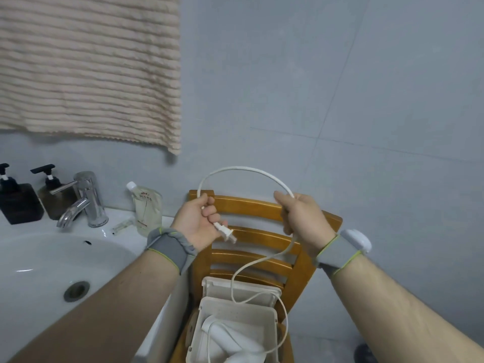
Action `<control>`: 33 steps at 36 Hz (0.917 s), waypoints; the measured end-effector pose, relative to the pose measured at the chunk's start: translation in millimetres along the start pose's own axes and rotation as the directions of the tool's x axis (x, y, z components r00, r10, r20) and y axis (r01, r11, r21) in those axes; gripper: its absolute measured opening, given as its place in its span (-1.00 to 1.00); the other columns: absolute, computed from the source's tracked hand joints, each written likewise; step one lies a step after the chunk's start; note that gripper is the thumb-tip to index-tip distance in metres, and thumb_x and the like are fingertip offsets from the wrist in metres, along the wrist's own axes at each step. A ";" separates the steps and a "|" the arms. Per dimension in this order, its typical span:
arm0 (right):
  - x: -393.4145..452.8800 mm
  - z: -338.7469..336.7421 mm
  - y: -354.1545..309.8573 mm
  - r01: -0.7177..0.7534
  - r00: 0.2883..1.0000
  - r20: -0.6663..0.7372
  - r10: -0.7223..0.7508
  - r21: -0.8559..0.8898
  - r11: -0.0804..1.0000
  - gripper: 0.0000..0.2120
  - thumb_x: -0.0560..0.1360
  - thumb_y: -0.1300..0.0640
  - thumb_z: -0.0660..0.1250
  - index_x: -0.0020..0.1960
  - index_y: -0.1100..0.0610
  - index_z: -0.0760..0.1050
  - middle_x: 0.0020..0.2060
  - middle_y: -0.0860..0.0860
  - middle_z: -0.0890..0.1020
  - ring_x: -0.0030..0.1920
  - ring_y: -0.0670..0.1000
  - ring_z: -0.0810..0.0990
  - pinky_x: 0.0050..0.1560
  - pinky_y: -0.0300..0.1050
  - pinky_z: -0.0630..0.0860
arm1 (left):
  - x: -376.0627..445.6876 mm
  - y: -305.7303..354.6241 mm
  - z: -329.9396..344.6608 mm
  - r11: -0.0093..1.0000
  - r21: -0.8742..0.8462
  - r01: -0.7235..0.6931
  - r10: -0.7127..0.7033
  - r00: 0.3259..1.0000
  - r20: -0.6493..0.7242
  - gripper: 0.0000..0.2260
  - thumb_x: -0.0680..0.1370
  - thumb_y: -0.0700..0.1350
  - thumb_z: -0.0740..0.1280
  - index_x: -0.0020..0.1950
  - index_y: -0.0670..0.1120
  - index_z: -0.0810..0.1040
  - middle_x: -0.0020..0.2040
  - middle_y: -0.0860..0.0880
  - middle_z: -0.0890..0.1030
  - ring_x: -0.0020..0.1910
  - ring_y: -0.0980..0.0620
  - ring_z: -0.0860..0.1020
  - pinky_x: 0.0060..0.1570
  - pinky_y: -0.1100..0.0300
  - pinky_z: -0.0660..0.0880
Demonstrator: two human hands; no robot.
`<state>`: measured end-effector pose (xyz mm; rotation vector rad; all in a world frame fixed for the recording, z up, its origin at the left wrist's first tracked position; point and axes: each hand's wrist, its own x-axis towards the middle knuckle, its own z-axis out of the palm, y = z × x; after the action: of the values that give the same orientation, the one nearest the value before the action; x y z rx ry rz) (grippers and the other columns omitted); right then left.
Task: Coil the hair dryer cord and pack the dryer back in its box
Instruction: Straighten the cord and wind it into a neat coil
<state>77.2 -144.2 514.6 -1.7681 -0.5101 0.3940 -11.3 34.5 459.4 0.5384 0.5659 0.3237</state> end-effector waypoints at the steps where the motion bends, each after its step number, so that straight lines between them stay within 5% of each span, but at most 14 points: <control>1: -3.5 4.1 0.8 0.006 1.000 0.023 -0.006 0.000 1.000 -0.67 0.52 0.08 0.36 -0.29 0.11 0.26 -0.44 0.08 0.28 -0.46 0.03 0.27 -0.36 -0.05 0.30 | -5.2 -2.3 5.7 0.998 -0.051 0.023 -0.021 0.999 0.026 -0.70 0.63 -0.01 0.13 -0.28 -0.06 0.38 -0.53 0.05 0.21 -0.50 0.07 0.15 -0.20 0.11 0.34; 5: -16.6 18.4 2.9 0.010 0.992 0.127 -0.008 -0.013 1.000 -0.61 0.40 0.10 0.50 -0.25 0.11 0.25 -0.35 0.13 0.38 -0.28 0.08 0.36 -0.22 0.00 0.33 | -20.4 -9.3 23.4 0.979 -0.193 0.073 -0.055 0.994 0.096 -0.71 0.64 -0.06 0.09 -0.27 -0.09 0.36 -0.46 0.02 0.20 -0.43 0.05 0.15 -0.08 -0.04 0.44; 10: -22.1 30.6 7.6 0.021 0.994 0.110 -0.021 0.001 1.000 -0.56 0.36 0.32 0.50 -0.31 0.09 0.22 -0.34 0.19 0.44 -0.30 0.14 0.49 -0.32 -0.01 0.42 | -26.9 -17.8 32.5 0.977 -0.202 0.074 -0.055 0.993 0.101 -0.76 0.63 -0.11 0.10 -0.13 -0.18 0.45 -0.39 -0.04 0.29 -0.38 0.01 0.29 0.04 -0.12 0.46; 12: -21.9 29.8 7.8 0.010 0.998 0.060 -0.012 0.044 0.999 -0.54 0.36 0.36 0.47 -0.35 0.08 0.19 -0.35 0.20 0.44 -0.35 0.15 0.52 -0.34 -0.03 0.44 | -26.3 -19.4 32.0 0.997 -0.074 0.014 -0.013 1.000 0.011 -0.77 0.59 -0.13 0.18 0.11 -0.25 0.48 -0.20 -0.11 0.39 -0.18 -0.07 0.43 0.13 -0.06 0.44; 14: -21.4 26.0 8.3 0.004 1.000 0.011 -0.004 0.046 0.999 -0.55 0.36 0.35 0.46 -0.36 0.08 0.20 -0.37 0.20 0.44 -0.39 0.13 0.54 -0.30 -0.01 0.45 | -22.2 -23.9 24.1 0.918 0.359 -0.169 0.230 0.964 -0.134 -0.62 0.53 -0.19 0.25 0.34 -0.20 0.39 0.13 -0.13 0.41 0.14 -0.12 0.45 0.21 0.02 0.35; 15: -21.4 24.5 9.0 0.006 1.000 -0.001 -0.006 0.045 0.999 -0.55 0.36 0.34 0.46 -0.36 0.07 0.20 -0.37 0.20 0.45 -0.40 0.13 0.54 -0.30 -0.01 0.46 | -21.6 -26.2 16.5 0.734 0.617 -0.283 0.450 0.883 -0.131 -0.53 0.49 -0.24 0.27 0.40 -0.14 0.33 0.28 -0.11 0.33 0.26 -0.12 0.39 0.24 0.07 0.31; 17: -22.4 24.1 10.8 0.009 1.000 0.005 -0.009 0.050 0.999 -0.54 0.36 0.34 0.47 -0.37 0.07 0.19 -0.41 0.20 0.45 -0.41 0.14 0.53 -0.32 -0.01 0.45 | -28.7 -30.5 3.2 0.092 0.796 -0.598 0.781 0.540 0.315 -0.44 0.39 -0.29 0.23 0.40 -0.06 0.29 0.32 -0.08 0.25 0.32 -0.14 0.32 0.31 0.10 0.24; 18: -23.4 24.9 11.9 0.007 1.000 0.014 -0.008 0.056 0.998 -0.55 0.37 0.33 0.47 -0.37 0.08 0.20 -0.44 0.19 0.46 -0.43 0.13 0.53 -0.34 -0.01 0.45 | -32.0 -34.2 -1.2 -0.237 0.704 -0.670 0.714 0.371 0.593 -0.43 0.35 -0.25 0.21 0.37 -0.04 0.31 0.28 -0.09 0.29 0.29 -0.13 0.34 0.34 0.05 0.24; 19: -23.8 25.9 12.8 0.009 1.000 0.024 -0.010 0.063 0.998 -0.59 0.38 0.34 0.46 -0.37 0.11 0.23 -0.46 0.17 0.46 -0.43 0.13 0.52 -0.35 -0.02 0.46 | -32.6 -38.7 -4.2 -0.463 0.568 -0.680 0.555 0.277 0.784 -0.44 0.33 -0.20 0.20 0.35 -0.04 0.32 0.24 -0.08 0.34 0.26 -0.10 0.35 0.37 0.00 0.23; 21: -24.8 27.9 12.8 0.023 0.999 0.042 -0.026 0.073 0.997 -0.72 0.41 0.30 0.44 -0.33 0.18 0.35 -0.45 0.18 0.45 -0.40 0.12 0.50 -0.31 0.01 0.49 | -29.4 -49.0 -6.9 -0.603 0.449 -0.659 0.332 0.304 0.893 -0.50 0.41 -0.14 0.20 0.37 -0.06 0.33 0.21 -0.04 0.45 0.25 -0.02 0.36 0.42 -0.05 0.20; 24: -23.9 25.2 10.7 0.011 1.000 -0.003 -0.010 0.075 0.997 -0.68 0.50 0.06 0.37 -0.32 0.24 0.48 -0.40 0.21 0.50 -0.38 0.12 0.46 -0.28 0.01 0.43 | -20.6 -51.1 -10.8 -0.331 0.634 -0.699 0.344 0.536 0.771 -0.62 0.58 -0.14 0.19 0.41 -0.08 0.35 0.19 -0.03 0.48 0.18 -0.01 0.42 0.24 0.11 0.35; 27: -24.6 23.5 9.3 -0.080 0.996 -0.007 0.084 0.207 0.975 -0.49 0.62 -0.14 0.06 -0.35 0.15 0.41 -0.37 0.18 0.56 -0.46 0.05 0.37 -0.33 -0.07 0.32 | -13.9 -52.4 -17.2 -0.074 0.739 -0.670 0.352 0.675 0.648 -0.75 0.63 -0.08 0.11 0.26 -0.05 0.45 0.02 0.05 0.50 -0.02 0.11 0.47 0.02 0.19 0.37; 30: -27.2 26.2 8.6 -0.101 0.994 -0.007 0.110 0.341 0.934 -0.54 0.66 -0.05 -0.02 -0.19 0.21 0.45 -0.39 0.15 0.57 -0.48 0.01 0.34 -0.39 -0.13 0.28 | -15.8 -56.6 -10.3 0.487 0.679 -0.549 0.304 0.836 0.457 -0.75 0.66 -0.05 0.06 0.08 -0.06 0.52 -0.26 0.05 0.46 -0.35 0.11 0.39 -0.22 0.14 0.37; 33: -32.8 33.9 8.1 -0.053 0.997 -0.027 0.067 0.354 0.934 -0.77 0.61 0.23 0.09 -0.13 0.24 0.45 -0.41 0.11 0.53 -0.46 -0.01 0.36 -0.41 -0.17 0.28 | -17.5 -61.7 -0.4 0.767 0.475 -0.431 0.298 0.895 0.331 -0.69 0.67 -0.05 0.03 0.06 -0.12 0.53 -0.29 -0.01 0.50 -0.42 0.09 0.40 -0.32 0.20 0.40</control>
<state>33.1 -135.5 498.2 -1.4416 -0.3332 0.4626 -16.7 -23.0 431.7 1.2348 0.3036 0.4691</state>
